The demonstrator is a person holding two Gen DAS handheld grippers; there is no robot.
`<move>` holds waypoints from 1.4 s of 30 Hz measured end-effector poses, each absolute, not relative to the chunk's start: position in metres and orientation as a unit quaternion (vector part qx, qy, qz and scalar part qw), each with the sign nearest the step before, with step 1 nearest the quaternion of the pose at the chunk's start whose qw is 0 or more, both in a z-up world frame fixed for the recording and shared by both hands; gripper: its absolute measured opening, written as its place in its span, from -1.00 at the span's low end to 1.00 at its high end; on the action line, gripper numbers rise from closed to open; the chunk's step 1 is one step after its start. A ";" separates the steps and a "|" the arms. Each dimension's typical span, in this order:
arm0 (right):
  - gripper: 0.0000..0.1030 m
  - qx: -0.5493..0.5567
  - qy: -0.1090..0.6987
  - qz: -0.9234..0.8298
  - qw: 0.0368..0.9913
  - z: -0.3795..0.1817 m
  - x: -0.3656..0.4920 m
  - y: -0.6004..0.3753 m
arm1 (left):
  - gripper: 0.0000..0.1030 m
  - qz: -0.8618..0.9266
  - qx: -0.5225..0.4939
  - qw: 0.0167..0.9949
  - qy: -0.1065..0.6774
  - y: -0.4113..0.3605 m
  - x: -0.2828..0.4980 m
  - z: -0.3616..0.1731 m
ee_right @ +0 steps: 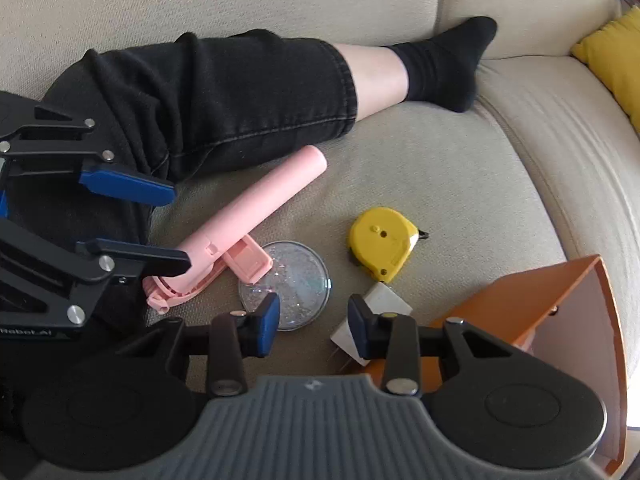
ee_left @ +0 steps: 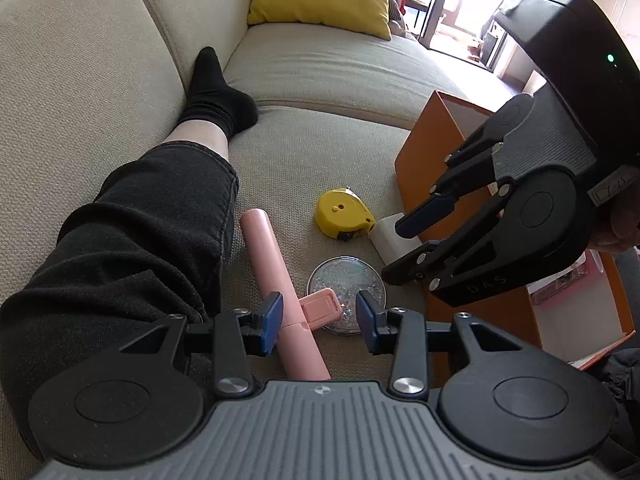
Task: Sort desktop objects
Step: 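Grasp the glitter round compact mirror with the left tool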
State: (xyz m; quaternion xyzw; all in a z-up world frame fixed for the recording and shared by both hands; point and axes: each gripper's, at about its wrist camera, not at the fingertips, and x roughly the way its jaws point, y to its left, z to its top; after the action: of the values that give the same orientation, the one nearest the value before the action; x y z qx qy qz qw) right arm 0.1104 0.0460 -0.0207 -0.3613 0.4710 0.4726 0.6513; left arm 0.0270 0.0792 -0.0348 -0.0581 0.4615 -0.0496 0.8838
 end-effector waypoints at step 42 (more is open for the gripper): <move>-0.15 -0.406 0.419 0.441 0.682 -0.016 0.134 0.037 | -0.31 -0.128 0.167 0.837 0.505 0.001 0.078 -0.089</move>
State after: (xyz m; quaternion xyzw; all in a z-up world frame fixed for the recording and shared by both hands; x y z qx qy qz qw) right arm 0.1335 0.0369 -0.0159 -0.4061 0.4191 0.4406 0.6821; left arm 0.0783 0.0011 -0.0887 0.1672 0.5053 -0.1275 0.8369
